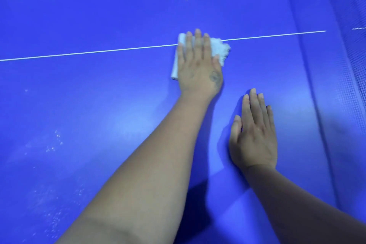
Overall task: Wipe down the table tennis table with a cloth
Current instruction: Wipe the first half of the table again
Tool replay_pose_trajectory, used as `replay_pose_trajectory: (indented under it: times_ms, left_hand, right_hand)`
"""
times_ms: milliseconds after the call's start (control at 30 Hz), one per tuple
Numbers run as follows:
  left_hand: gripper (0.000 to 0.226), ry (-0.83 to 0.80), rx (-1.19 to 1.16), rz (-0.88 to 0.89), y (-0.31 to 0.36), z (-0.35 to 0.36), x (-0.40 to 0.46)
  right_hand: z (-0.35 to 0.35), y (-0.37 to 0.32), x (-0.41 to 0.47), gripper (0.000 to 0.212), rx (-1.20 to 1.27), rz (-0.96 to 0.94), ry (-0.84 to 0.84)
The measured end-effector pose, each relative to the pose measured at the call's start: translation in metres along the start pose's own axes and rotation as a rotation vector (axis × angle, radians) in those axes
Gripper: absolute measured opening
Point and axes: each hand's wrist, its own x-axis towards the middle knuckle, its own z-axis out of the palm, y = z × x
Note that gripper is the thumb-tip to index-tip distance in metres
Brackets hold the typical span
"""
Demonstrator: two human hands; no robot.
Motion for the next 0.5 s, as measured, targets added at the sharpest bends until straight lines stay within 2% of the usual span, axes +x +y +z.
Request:
replay_pose_trajectory:
  times_ms: [100, 233, 367, 433, 500]
  left_hand:
    - [0.065, 0.022, -0.001, 0.164, 0.007, 0.004, -0.038]
    - [0.062, -0.023, -0.014, 0.209, -0.017, -0.014, -0.120]
    - [0.062, -0.014, 0.001, 0.052, -0.082, -0.035, -0.168]
    - [0.063, 0.000, 0.037, -0.052, -0.115, -0.043, -0.165]
    - [0.064, 0.022, 0.066, -0.165, -0.139, -0.044, -0.144]
  right_hand:
    - [0.000, 0.002, 0.001, 0.063, -0.004, -0.020, 0.012]
    - [0.001, 0.003, 0.000, 0.061, -0.003, -0.027, 0.028]
    - [0.002, -0.012, 0.002, 0.058, 0.041, 0.001, 0.098]
    - [0.003, -0.045, 0.011, 0.063, 0.107, -0.019, 0.031]
    - [0.007, -0.080, 0.011, 0.075, 0.072, -0.052, -0.052]
